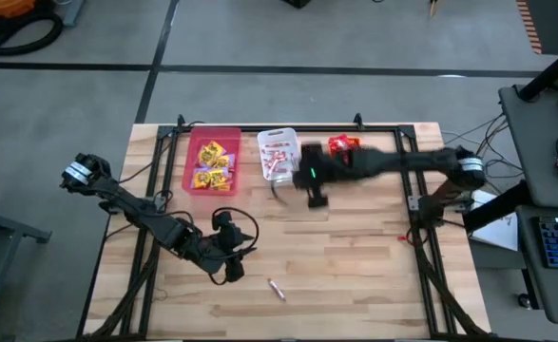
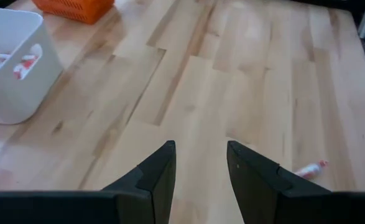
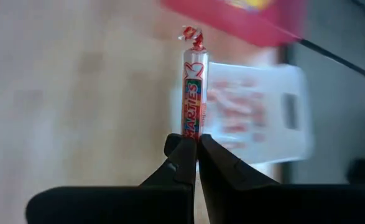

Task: Sort candy
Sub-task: Put the white candy into the white bin

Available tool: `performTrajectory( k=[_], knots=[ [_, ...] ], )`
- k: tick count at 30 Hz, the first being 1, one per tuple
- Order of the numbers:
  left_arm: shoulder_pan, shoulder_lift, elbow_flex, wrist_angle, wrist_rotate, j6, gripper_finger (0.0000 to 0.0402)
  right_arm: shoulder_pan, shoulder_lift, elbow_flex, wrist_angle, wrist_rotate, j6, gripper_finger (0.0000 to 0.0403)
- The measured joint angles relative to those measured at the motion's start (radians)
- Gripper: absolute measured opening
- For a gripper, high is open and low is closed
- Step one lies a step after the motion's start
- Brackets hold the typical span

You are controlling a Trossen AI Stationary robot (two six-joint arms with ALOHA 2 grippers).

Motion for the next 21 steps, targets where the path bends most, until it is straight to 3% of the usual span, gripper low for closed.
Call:
performTrajectory(
  k=[5, 10, 13, 21],
  knots=[
    [-0.025, 0.0, 0.0, -0.002, 0.001, -0.007, 0.0127, -0.231, 0.086, 0.067, 0.131, -0.07, -0.118, 0.0009],
    [-0.032, 0.0, 0.0, -0.004, 0.001, -0.007, 0.0127, -0.382, 0.21, 0.12, 0.277, -0.178, -0.155, 0.0009],
    [-0.032, 0.0, 0.0, -0.004, 0.001, -0.007, 0.0127, -0.429, 0.287, 0.163, 0.305, -0.238, -0.175, 0.0009],
    [-0.031, 0.0, 0.0, -0.006, 0.0, -0.007, 0.0127, -0.469, 0.452, 0.286, 0.253, -0.266, -0.12, 0.0031]
  ],
)
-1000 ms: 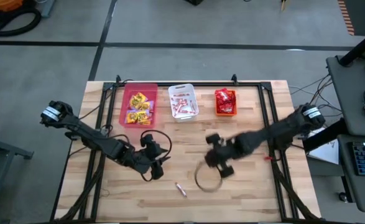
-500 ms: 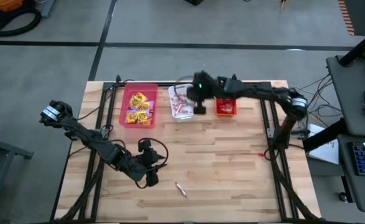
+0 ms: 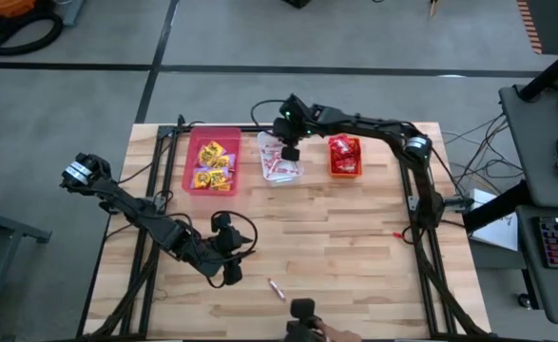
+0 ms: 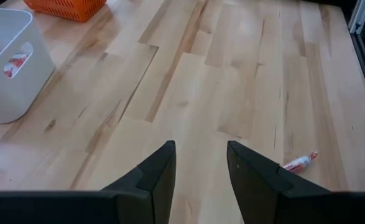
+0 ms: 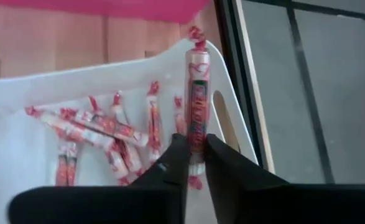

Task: Sort candy
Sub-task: Put the white candy into the white bin

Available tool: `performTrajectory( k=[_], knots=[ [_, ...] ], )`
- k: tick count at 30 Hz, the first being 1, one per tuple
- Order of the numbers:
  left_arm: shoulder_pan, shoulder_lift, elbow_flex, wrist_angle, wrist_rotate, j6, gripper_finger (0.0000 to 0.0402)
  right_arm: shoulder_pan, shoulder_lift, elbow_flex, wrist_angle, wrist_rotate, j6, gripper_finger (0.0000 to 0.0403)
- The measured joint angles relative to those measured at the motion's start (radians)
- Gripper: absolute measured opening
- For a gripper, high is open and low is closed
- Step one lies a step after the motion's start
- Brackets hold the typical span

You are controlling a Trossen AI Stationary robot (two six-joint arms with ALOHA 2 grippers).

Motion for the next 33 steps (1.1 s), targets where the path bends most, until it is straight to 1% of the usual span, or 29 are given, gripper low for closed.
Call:
performTrajectory(
  k=[3, 6, 9, 11, 13, 18, 21, 25, 30, 33],
  knots=[
    [0.0, 0.0, 0.0, 0.001, 0.0, 0.0, 0.0127, 0.0, 0.033, 0.049, -0.037, -0.001, 0.026, 0.0064],
    [0.0, 0.0, 0.0, 0.002, 0.0, 0.0, 0.0127, 0.0, 0.048, 0.07, -0.06, -0.001, 0.043, 0.0098],
    [0.0, 0.001, 0.0, 0.003, 0.0, 0.0, 0.0127, 0.0, 0.042, 0.091, -0.071, 0.0, 0.056, 0.0124],
    [0.0, 0.001, 0.0, 0.005, 0.0, 0.0, 0.0127, 0.0, 0.027, 0.111, -0.112, -0.006, 0.063, 0.0134],
    [0.0, 0.001, -0.001, 0.015, 0.0, 0.0, 0.0127, 0.0, 0.01, 0.13, -0.158, -0.047, 0.078, 0.0138],
    [0.0, 0.006, -0.001, 0.028, 0.0, 0.005, 0.0127, 0.009, -0.074, 0.13, -0.266, -0.202, 0.147, 0.0136],
    [0.0, 0.025, -0.001, 0.039, 0.0, 0.008, 0.0127, 0.035, -0.15, 0.09, -0.313, -0.25, 0.17, 0.0135],
    [-0.002, 0.086, -0.002, 0.099, 0.02, 0.032, 0.0134, 0.095, -0.267, -0.012, -0.336, -0.261, 0.193, 0.0135],
    [-0.006, 0.202, -0.002, 0.302, 0.145, 0.156, 0.0161, 0.206, -0.425, -0.175, -0.309, -0.257, 0.243, 0.0134],
    [-0.006, 0.28, -0.002, 0.417, 0.166, 0.234, 0.018, 0.27, -0.511, -0.277, -0.262, -0.252, 0.299, 0.0134]
  ],
)
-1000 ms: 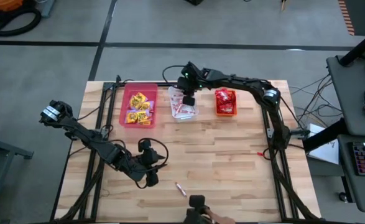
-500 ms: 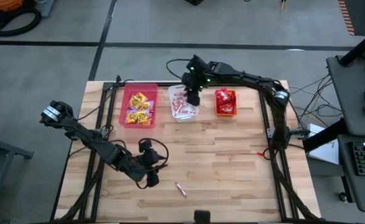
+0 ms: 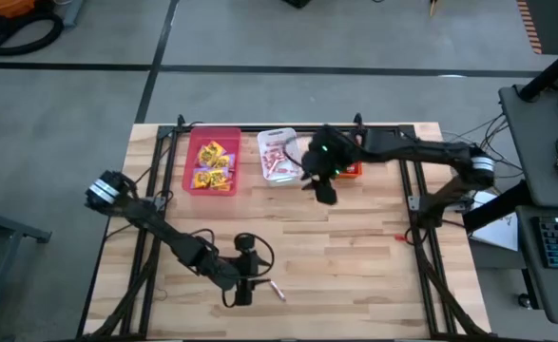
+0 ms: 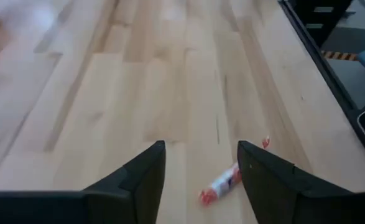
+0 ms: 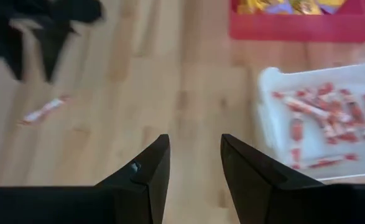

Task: Sort candy
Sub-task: Put the white candy into the white bin

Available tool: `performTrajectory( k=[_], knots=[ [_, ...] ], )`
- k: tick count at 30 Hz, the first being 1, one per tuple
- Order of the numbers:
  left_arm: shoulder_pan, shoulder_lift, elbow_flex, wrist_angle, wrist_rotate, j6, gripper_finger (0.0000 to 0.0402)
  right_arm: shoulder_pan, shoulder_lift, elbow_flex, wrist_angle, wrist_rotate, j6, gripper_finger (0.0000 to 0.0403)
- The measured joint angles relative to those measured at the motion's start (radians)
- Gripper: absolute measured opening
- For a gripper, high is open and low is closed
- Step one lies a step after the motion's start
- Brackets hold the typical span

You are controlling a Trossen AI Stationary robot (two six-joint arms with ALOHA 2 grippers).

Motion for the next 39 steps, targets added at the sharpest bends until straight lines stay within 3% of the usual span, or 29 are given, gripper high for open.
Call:
performTrajectory(
  k=[4, 11, 23, 27, 35, 39],
  knots=[
    [0.001, 0.102, 0.004, 0.115, 0.058, 0.066, 0.0197, 0.08, -0.111, -0.125, 0.093, 0.013, 0.073, 0.0134],
    [0.013, 0.209, 0.016, 0.205, 0.188, 0.111, 0.0197, 0.197, -0.222, -0.258, 0.143, 0.176, 0.135, 0.0134],
    [0.02, 0.3, 0.015, 0.271, 0.203, 0.118, 0.0188, 0.277, -0.236, -0.336, 0.179, 0.185, 0.214, 0.0134],
    [0.019, 0.312, 0.016, 0.278, 0.194, 0.118, 0.0154, 0.293, -0.236, -0.338, 0.194, 0.185, 0.221, 0.0134],
    [0.02, 0.309, 0.016, 0.272, 0.195, 0.109, 0.0023, 0.315, -0.228, -0.338, 0.199, 0.186, 0.214, 0.0134],
    [0.02, 0.303, 0.016, 0.269, 0.196, 0.081, 0.002, 0.345, -0.214, -0.348, 0.254, 0.186, 0.205, 0.0134]
  ],
)
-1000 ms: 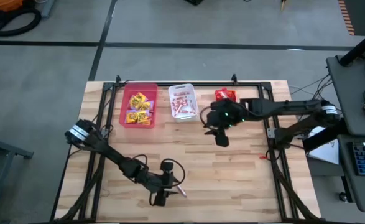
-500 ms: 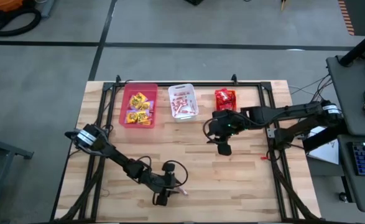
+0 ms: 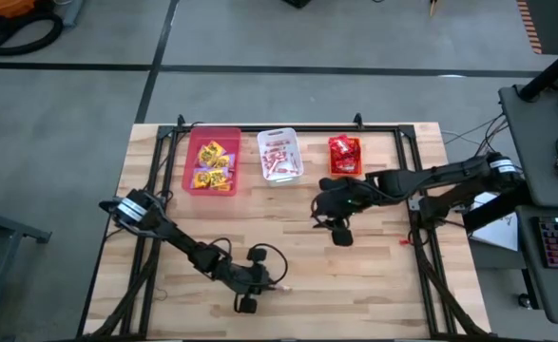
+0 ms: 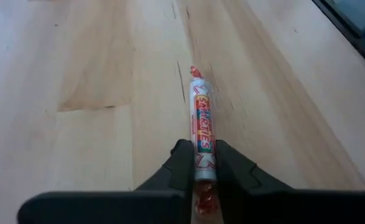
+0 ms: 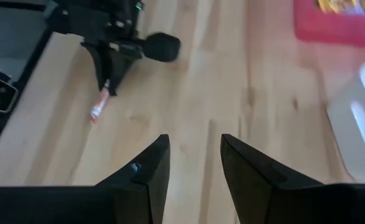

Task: Sort candy
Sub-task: Put the white candy into the white bin

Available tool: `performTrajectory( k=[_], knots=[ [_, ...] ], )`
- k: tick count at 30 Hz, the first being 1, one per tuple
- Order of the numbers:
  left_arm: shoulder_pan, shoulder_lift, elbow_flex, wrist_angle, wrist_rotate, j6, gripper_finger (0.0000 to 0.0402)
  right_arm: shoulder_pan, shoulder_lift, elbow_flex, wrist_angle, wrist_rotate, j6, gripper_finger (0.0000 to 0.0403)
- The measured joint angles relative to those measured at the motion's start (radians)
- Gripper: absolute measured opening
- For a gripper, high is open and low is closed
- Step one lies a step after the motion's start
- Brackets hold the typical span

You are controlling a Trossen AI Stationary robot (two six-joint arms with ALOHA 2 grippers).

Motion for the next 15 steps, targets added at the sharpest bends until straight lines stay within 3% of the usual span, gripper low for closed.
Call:
performTrajectory(
  k=[7, 15],
  knots=[
    [-0.036, -0.045, -0.005, -0.006, -0.075, -0.012, 0.0012, 0.062, 0.006, -0.093, 0.256, 0.0, -0.027, 0.0134],
    [-0.105, -0.134, -0.041, 0.002, -0.366, 0.024, 0.0012, 0.088, 0.006, -0.233, 0.592, 0.08, -0.071, 0.0134]
  ],
)
